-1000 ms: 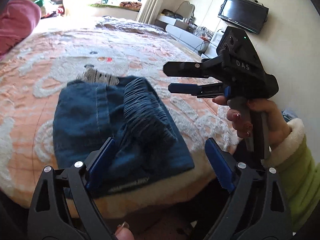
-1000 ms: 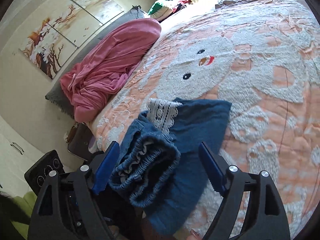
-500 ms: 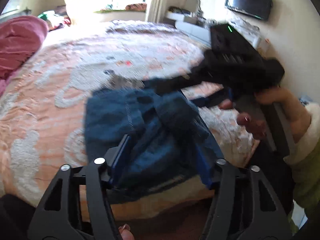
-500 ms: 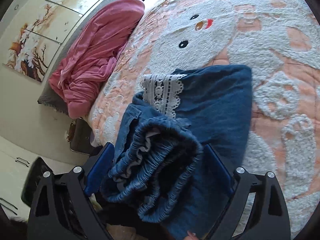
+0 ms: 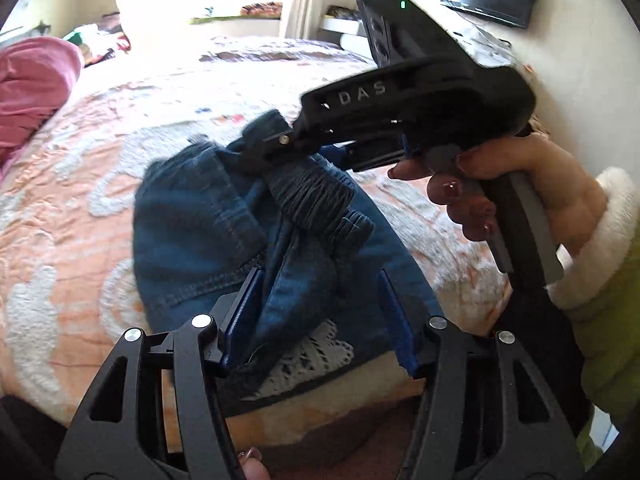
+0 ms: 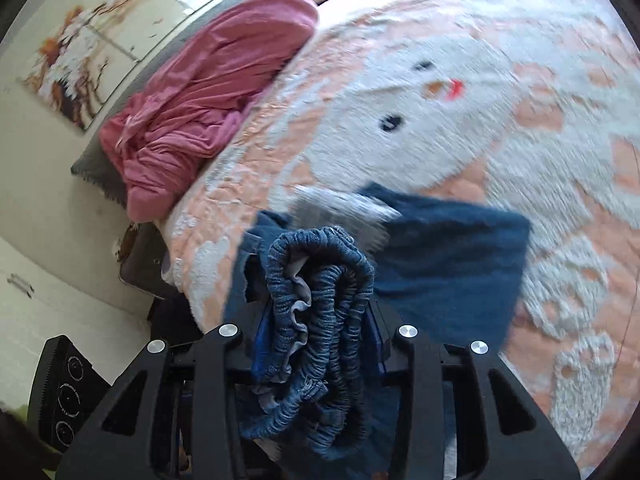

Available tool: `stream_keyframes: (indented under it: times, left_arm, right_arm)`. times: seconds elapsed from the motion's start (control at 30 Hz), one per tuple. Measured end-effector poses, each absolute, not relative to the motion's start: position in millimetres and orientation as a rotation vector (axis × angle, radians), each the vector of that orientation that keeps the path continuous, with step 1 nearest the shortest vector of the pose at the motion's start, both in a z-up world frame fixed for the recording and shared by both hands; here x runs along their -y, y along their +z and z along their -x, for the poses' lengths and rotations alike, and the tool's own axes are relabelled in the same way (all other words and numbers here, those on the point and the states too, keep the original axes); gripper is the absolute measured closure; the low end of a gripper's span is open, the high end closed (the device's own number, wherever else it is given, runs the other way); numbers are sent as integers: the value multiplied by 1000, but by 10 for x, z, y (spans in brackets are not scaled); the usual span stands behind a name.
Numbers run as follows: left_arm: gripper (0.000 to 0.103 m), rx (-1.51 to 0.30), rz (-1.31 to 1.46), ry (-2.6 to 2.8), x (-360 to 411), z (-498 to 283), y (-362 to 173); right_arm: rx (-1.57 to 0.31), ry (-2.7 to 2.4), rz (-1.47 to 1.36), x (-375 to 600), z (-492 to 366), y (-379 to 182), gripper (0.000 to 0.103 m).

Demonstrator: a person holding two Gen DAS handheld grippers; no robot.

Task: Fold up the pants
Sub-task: 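Lower the folded waistband and open the left gripper, then the right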

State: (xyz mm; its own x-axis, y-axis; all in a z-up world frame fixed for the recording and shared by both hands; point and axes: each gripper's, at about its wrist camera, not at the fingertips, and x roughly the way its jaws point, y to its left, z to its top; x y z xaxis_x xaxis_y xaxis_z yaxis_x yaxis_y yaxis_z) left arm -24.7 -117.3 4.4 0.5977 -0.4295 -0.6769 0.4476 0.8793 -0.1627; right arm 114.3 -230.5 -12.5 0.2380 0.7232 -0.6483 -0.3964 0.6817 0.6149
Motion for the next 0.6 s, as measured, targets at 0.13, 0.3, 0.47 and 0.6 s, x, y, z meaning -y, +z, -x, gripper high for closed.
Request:
stream_keyframes:
  times: [0.13,0.3,0.47,0.6]
  left_arm:
    - [51,-802,-16,-547,1211,267,-11]
    - [51,-813,10,-549,1132,302,-34]
    - [42,-782,51,-549,1007,365,126]
    - [35,-744,68,-510,837,398,269]
  right_arm:
    - [-1095,753,-385,2442,-1126,-230,61]
    - [-1062,717,-318,2411,-1049,-256,55]
    - [-998,734,-367,2545,-964,-145,37]
    - [-923,736,-406,2682,-853,3,32]
